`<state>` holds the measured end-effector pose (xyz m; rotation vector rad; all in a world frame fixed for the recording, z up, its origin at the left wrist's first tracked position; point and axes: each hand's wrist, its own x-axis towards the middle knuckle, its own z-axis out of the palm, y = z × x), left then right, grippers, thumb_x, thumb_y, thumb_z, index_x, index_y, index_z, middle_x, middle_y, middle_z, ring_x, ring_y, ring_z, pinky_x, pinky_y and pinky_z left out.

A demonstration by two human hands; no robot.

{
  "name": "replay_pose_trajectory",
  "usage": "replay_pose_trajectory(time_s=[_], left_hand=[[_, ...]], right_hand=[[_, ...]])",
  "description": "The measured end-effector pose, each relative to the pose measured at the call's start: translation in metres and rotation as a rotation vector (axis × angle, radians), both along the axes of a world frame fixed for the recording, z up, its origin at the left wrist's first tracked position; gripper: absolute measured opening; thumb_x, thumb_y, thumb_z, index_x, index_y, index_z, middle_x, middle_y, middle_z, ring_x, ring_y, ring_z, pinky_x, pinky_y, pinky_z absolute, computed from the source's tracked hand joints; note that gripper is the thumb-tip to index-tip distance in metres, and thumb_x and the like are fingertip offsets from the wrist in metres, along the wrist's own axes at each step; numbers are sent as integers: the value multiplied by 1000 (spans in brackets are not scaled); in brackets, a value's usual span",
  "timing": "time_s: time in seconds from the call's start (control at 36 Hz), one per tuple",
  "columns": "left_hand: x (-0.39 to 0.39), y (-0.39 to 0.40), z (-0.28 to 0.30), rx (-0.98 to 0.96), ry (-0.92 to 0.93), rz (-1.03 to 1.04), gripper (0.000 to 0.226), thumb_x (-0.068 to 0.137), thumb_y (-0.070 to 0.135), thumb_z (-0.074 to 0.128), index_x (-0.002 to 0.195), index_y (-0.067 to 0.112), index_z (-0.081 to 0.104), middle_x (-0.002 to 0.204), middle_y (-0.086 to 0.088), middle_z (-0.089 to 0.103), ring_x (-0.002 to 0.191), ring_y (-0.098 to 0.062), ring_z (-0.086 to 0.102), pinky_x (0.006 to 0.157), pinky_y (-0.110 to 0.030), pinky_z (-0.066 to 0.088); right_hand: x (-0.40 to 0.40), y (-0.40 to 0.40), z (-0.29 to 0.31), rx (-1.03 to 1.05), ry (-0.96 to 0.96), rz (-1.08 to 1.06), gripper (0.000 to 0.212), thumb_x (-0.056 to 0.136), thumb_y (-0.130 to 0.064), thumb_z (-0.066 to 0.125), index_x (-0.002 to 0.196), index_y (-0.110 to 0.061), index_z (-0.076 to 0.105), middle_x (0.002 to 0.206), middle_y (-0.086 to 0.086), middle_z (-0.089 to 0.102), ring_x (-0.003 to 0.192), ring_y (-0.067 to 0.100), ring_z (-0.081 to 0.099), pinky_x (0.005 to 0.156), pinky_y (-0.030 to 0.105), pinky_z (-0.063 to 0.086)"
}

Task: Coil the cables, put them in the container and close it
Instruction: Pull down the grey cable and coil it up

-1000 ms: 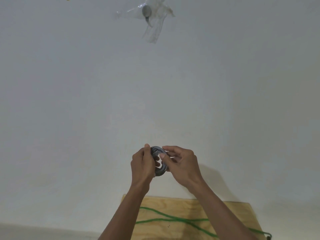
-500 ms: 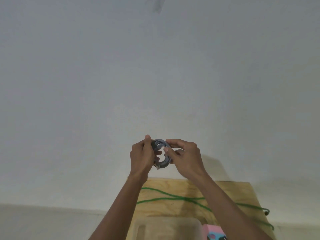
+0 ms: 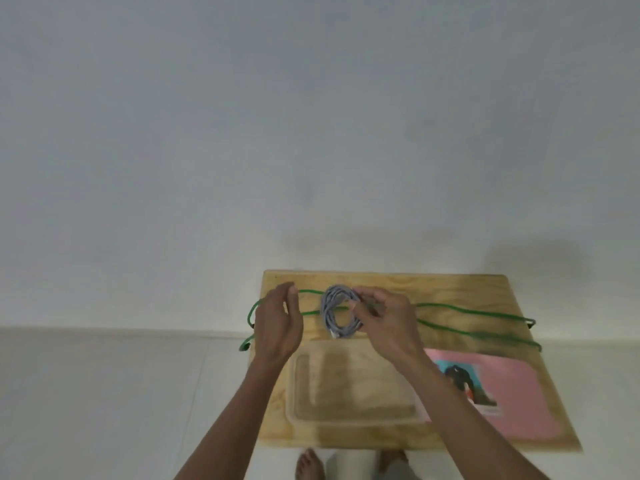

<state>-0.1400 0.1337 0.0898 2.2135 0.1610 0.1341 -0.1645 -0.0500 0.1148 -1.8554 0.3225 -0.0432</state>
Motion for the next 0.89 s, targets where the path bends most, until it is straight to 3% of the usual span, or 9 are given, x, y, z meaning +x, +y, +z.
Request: replay_pose_trajectory(time_s=[0.08,0.19,0.28,0.42,0.47,0.56,0.61,0.81,0.89], left_hand=[[-20,9,-46,74,70,-76,35,105,26,46,127,6,64,127,-16,66,120,-34,59,100,-41,46],[-47,18,-87,78,159,-108,41,104,28,45,139,7,55,141,-16,57,133,-34,51,110,-44,42],[-63,22,-99,63,202,-168,51,106,38,34,150,14,42,156,-11,42,146,-26,37,118,-37,32],[-78,24,-119,68,187,-275,67,102,57,16,158,20,25,164,2,25,152,-12,21,123,-38,26],[-81,24,-127,71,182,-304,66,103,55,15,159,21,21,165,7,19,153,-8,17,123,-33,22],[-82,21,-134,78,179,-311,64,104,52,16,160,21,21,167,8,16,154,-6,14,122,-29,19],[-81,19,-136,72,187,-299,66,103,55,14,160,22,20,167,7,17,153,-7,16,121,-29,20],[-82,19,-139,67,181,-289,63,104,55,15,159,25,21,167,5,20,153,-8,20,119,-30,24],[-81,19,-139,71,183,-285,61,104,51,18,159,25,21,167,5,21,153,-8,19,120,-30,25]], right_hand=[[-19,10,-32,-42,68,-1,18,86,-18,77,93,-34,74,88,-18,72,78,13,73,72,44,62],[-40,20,-68,-122,140,22,14,87,-16,75,101,-16,77,82,-22,69,67,-6,67,65,19,55],[-49,29,-90,-150,197,39,14,86,-17,75,100,-18,78,84,-18,72,73,-3,67,70,22,56],[-53,43,-121,-151,249,35,21,86,-13,74,106,-17,77,94,-12,74,85,1,68,71,3,48],[-52,47,-131,-140,269,43,22,87,-12,73,109,-16,76,96,-10,74,88,5,68,76,7,50],[-52,51,-141,-134,272,43,24,88,-12,73,111,-14,75,101,-4,75,92,12,69,87,26,57],[-53,54,-146,-137,258,51,25,88,-11,72,113,-11,73,105,0,75,95,15,70,89,30,57],[-50,63,-158,-142,292,52,25,89,-14,72,114,-12,72,107,2,73,94,14,67,85,15,52],[-49,66,-160,-184,305,47,23,89,-17,72,112,-13,73,106,7,69,93,15,62,79,0,39]])
